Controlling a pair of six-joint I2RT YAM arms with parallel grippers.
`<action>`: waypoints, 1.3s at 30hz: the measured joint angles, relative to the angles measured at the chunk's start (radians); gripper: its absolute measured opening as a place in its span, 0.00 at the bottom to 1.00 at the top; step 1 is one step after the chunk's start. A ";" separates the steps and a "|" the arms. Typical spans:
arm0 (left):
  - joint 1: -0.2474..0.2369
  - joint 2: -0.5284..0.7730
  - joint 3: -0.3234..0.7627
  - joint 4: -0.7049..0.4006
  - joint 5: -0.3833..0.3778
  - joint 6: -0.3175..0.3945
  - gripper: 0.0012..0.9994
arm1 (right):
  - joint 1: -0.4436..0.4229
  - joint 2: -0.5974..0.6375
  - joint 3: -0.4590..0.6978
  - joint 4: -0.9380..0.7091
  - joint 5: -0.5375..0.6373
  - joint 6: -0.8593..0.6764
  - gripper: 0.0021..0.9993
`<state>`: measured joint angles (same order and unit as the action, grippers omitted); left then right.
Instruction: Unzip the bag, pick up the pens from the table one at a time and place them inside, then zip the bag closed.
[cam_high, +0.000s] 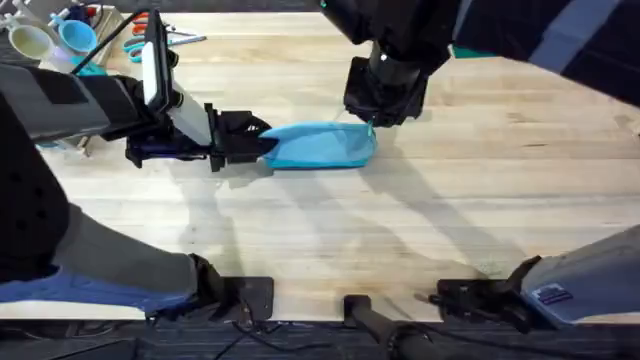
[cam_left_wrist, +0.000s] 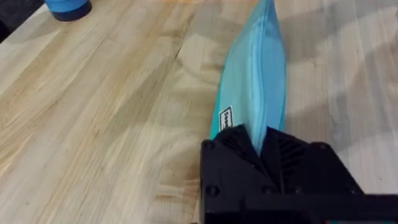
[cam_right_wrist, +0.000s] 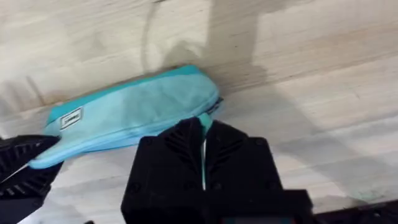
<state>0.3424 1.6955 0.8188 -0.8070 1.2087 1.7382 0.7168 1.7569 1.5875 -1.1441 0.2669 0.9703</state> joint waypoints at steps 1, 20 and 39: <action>-0.002 0.000 0.000 0.000 0.000 0.000 0.04 | -0.006 0.000 0.000 -0.008 -0.002 0.000 0.03; -0.019 0.000 -0.001 -0.005 0.010 0.000 0.04 | -0.149 -0.006 -0.154 0.046 -0.071 0.022 0.03; -0.021 0.000 -0.007 -0.006 0.010 0.000 0.04 | -0.179 -0.049 -0.287 0.158 -0.097 0.062 0.05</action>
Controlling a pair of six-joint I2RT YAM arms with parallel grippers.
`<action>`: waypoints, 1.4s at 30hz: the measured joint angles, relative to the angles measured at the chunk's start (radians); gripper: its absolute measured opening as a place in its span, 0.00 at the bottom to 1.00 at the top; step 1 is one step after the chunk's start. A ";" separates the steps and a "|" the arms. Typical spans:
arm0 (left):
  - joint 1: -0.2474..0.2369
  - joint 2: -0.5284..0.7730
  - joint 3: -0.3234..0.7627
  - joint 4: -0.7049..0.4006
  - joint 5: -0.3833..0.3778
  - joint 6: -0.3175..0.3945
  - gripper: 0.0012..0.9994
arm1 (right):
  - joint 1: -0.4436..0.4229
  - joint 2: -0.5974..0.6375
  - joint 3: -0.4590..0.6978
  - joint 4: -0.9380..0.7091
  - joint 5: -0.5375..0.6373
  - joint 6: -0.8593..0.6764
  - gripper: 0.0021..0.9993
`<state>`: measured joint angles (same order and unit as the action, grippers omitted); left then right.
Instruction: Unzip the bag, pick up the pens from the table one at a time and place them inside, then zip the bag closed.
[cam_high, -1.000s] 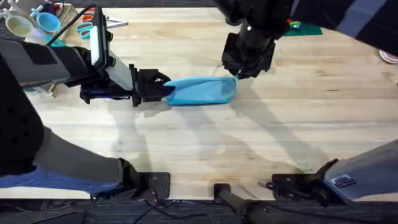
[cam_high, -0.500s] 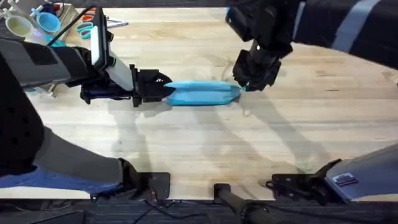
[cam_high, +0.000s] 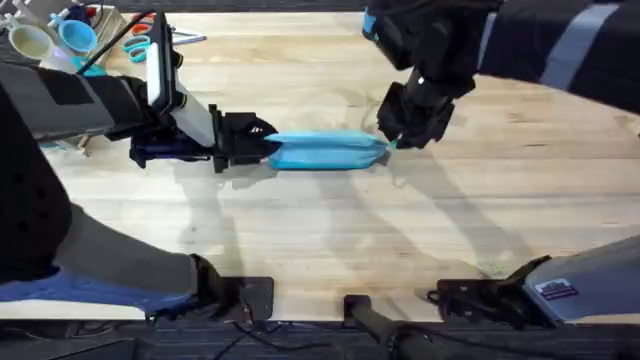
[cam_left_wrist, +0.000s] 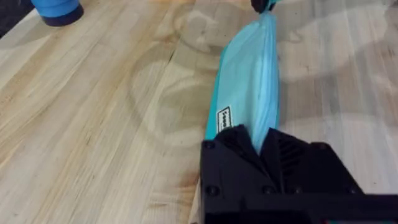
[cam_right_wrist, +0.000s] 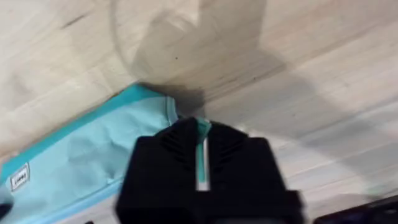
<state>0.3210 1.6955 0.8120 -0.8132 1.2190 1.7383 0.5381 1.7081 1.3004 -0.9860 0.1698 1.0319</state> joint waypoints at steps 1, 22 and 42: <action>0.000 0.000 0.000 0.002 0.000 0.000 0.04 | -0.002 0.000 0.016 -0.011 0.008 -0.023 0.13; 0.025 0.000 0.000 0.007 -0.007 0.001 0.33 | -0.056 -0.035 0.406 -0.366 0.129 -0.371 1.00; 0.031 -0.122 0.071 -0.096 -0.054 -0.021 1.00 | 0.015 -0.051 0.456 -0.315 0.121 -0.829 1.00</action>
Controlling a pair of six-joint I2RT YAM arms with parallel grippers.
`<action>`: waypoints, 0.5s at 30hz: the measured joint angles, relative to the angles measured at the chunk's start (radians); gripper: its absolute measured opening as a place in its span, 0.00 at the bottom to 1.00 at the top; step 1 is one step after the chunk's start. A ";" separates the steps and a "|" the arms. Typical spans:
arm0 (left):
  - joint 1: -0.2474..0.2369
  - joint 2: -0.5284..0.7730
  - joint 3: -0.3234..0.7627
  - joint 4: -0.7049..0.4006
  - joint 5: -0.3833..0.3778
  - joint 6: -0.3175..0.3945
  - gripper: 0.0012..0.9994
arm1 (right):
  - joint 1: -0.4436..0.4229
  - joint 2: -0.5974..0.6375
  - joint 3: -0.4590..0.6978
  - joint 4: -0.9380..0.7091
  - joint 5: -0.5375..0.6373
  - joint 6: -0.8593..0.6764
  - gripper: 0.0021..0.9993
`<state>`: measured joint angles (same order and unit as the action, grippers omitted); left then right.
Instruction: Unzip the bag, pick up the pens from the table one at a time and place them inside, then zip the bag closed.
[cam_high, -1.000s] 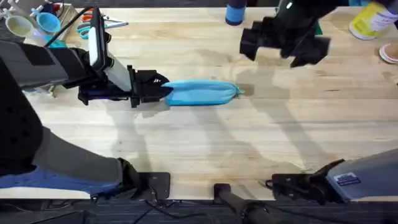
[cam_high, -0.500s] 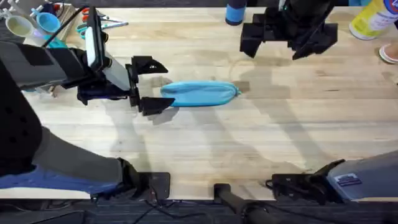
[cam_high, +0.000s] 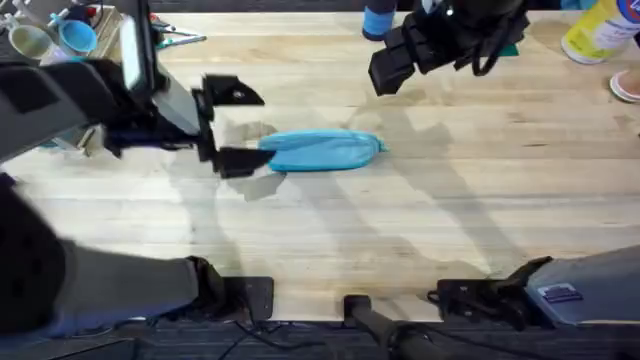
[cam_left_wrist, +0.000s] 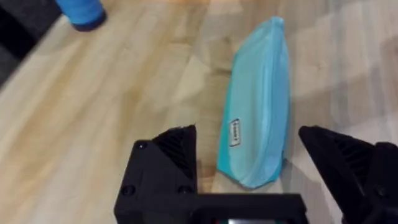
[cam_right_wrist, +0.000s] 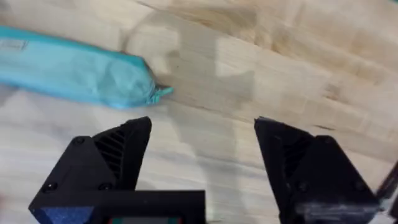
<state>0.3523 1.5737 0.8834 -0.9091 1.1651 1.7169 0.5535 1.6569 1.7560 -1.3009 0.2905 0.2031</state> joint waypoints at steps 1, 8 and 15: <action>0.000 -0.033 0.022 -0.014 -0.019 -0.019 1.00 | 0.007 -0.012 0.003 -0.006 0.000 -0.021 1.00; 0.000 -0.238 0.131 -0.044 -0.155 -0.301 1.00 | 0.022 -0.144 0.010 -0.073 -0.003 -0.110 1.00; 0.000 -0.437 0.184 -0.048 -0.347 -0.693 1.00 | 0.010 -0.306 -0.029 -0.075 -0.003 -0.152 1.00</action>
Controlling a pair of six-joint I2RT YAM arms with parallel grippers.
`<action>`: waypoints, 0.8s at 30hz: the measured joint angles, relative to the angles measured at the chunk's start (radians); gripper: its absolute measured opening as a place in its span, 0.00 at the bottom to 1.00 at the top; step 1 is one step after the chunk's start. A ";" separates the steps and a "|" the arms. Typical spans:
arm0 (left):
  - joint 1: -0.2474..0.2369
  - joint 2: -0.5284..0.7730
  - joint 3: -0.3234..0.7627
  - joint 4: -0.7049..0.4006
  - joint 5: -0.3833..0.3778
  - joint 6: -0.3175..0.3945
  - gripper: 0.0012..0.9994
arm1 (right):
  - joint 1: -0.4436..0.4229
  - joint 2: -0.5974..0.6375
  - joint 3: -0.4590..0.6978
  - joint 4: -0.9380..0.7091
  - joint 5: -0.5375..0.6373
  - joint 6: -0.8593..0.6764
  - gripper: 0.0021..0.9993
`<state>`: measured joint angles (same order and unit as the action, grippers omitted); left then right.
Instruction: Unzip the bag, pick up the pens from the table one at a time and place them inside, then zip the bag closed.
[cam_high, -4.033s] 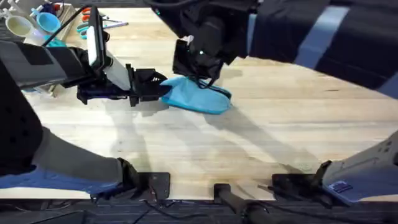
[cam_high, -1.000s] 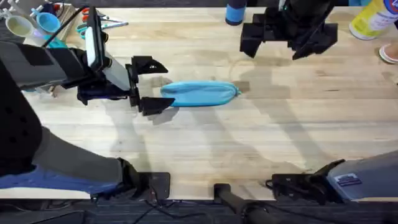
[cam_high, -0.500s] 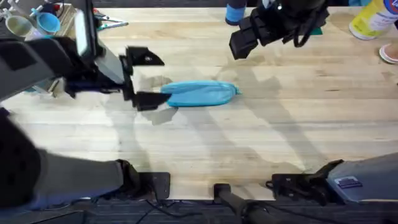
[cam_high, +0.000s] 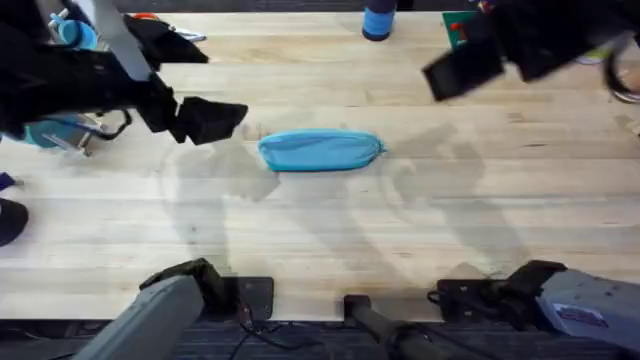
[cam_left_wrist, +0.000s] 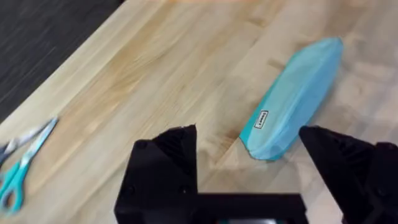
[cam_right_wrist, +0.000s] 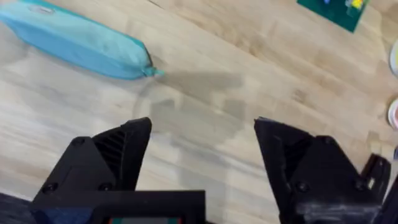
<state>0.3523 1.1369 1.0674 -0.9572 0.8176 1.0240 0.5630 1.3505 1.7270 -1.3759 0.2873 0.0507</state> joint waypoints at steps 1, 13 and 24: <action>0.000 -0.031 0.006 -0.001 -0.024 -0.052 1.00 | -0.010 -0.037 -0.036 0.003 0.000 -0.004 1.00; 0.000 -0.314 0.016 -0.057 -0.116 -0.335 1.00 | -0.159 -0.458 -0.599 0.288 0.001 -0.018 1.00; 0.000 -0.388 0.017 -0.149 -0.132 -0.359 1.00 | -0.160 -0.515 -0.710 0.335 0.000 0.033 1.00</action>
<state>0.3523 0.7494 1.0847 -1.1065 0.6861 0.6651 0.4026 0.8352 1.0172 -1.0408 0.2874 0.0842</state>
